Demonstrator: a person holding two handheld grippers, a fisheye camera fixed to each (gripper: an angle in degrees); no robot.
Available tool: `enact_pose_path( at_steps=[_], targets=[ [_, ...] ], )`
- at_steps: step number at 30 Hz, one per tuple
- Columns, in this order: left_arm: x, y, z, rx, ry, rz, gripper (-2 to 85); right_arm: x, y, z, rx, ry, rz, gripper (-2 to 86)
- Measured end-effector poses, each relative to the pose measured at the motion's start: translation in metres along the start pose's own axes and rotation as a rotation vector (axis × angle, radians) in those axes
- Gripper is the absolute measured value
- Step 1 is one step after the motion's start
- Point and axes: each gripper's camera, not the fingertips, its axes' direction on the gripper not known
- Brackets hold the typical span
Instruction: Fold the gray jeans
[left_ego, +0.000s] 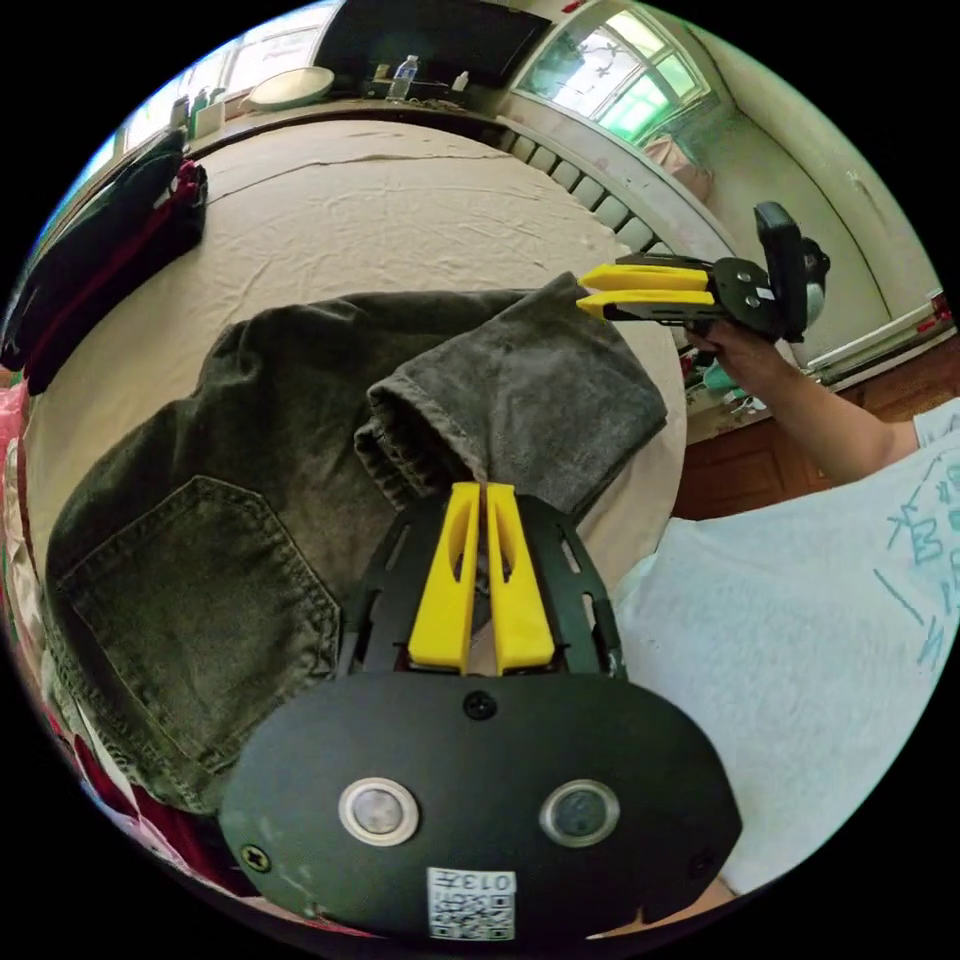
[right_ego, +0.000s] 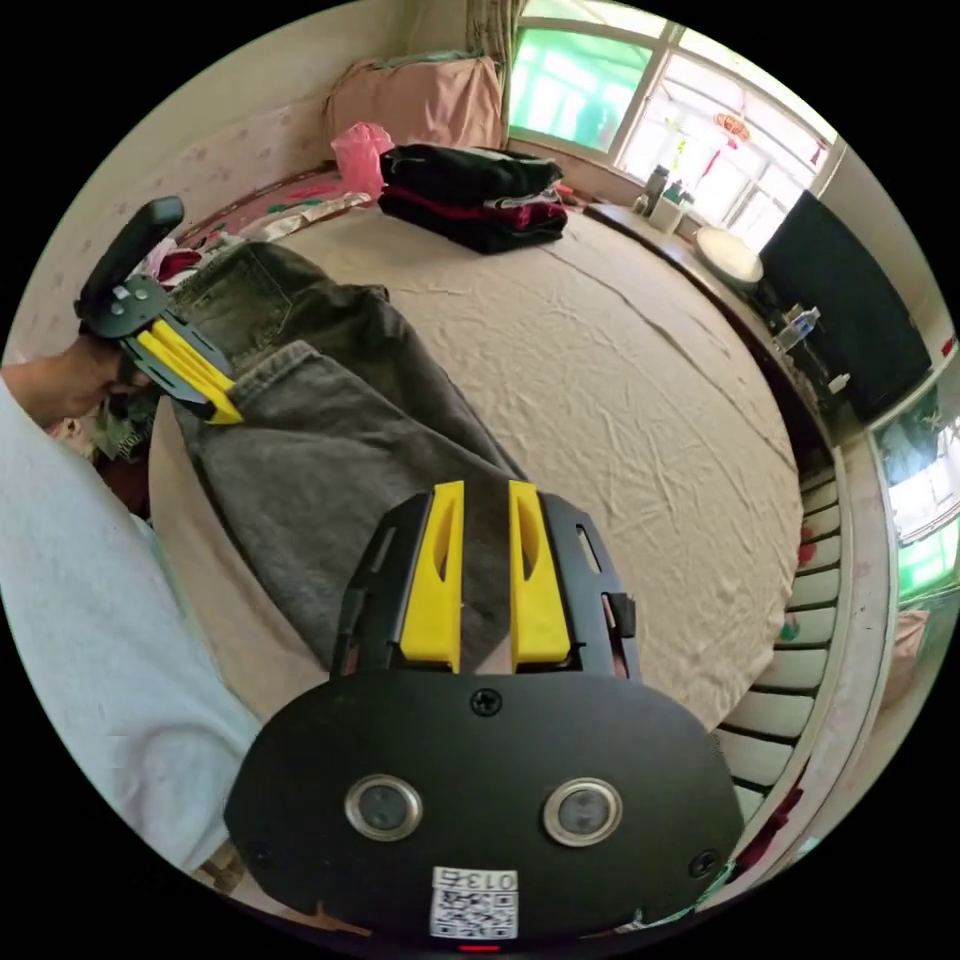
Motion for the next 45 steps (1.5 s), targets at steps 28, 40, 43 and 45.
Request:
enact_pose_path(
  at_steps=[28,40,43,45],
  targets=[
    [0.014,0.009,-0.023,-0.004,-0.112,-0.189,1.9,-0.051,-0.110,0.017,-0.055,-0.204,-0.529,1.4],
    [0.028,0.053,-0.055,0.151,-0.251,-0.193,1.0,-0.035,-0.109,-0.014,0.128,-0.099,-0.253,1.8],
    [0.069,0.056,-0.049,0.186,-0.228,0.011,0.2,-0.043,-0.104,-0.021,0.127,-0.129,-0.284,1.6],
    [0.091,0.050,-0.028,0.100,-0.277,0.101,-0.1,-0.059,-0.105,-0.012,0.072,-0.146,-0.337,1.3]
  ],
)
